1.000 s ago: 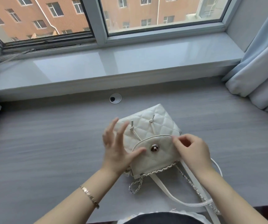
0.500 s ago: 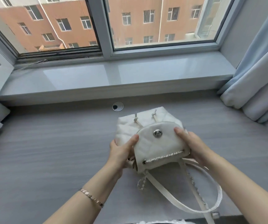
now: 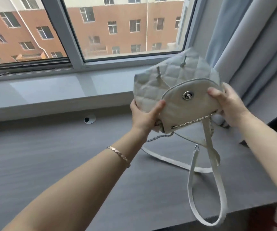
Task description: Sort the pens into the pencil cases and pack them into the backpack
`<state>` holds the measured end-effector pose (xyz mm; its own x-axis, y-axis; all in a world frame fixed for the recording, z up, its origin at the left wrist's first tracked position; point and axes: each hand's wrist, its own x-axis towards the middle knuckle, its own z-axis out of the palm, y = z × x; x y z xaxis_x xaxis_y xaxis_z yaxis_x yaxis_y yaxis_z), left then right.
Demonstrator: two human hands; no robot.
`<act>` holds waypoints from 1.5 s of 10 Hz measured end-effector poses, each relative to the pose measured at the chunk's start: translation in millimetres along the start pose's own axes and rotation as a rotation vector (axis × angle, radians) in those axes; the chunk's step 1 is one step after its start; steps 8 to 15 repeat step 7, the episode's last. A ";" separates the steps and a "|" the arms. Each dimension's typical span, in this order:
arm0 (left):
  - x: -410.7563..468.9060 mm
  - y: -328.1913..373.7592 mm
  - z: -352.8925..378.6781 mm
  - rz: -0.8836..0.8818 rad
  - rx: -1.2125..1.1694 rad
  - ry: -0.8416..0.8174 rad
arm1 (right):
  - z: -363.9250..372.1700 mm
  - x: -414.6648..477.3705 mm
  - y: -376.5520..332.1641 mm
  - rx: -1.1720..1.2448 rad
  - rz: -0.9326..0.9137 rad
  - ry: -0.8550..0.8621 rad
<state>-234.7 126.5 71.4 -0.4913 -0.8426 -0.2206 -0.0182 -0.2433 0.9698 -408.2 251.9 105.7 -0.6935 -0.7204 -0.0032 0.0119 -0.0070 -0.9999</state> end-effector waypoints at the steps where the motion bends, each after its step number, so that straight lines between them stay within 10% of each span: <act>1: 5.0 -46.4 22.6 -0.146 0.055 -0.020 | -28.7 -4.2 50.7 -0.048 0.168 0.066; 5: 7.6 -99.7 47.8 -0.354 0.517 -0.232 | -70.3 -15.8 132.9 -0.344 0.598 0.150; 7: 3.7 -66.1 27.3 -0.175 1.086 -0.427 | -6.1 -0.6 84.6 -1.083 0.236 0.165; 15: 3.7 -66.1 27.3 -0.175 1.086 -0.427 | -6.1 -0.6 84.6 -1.083 0.236 0.165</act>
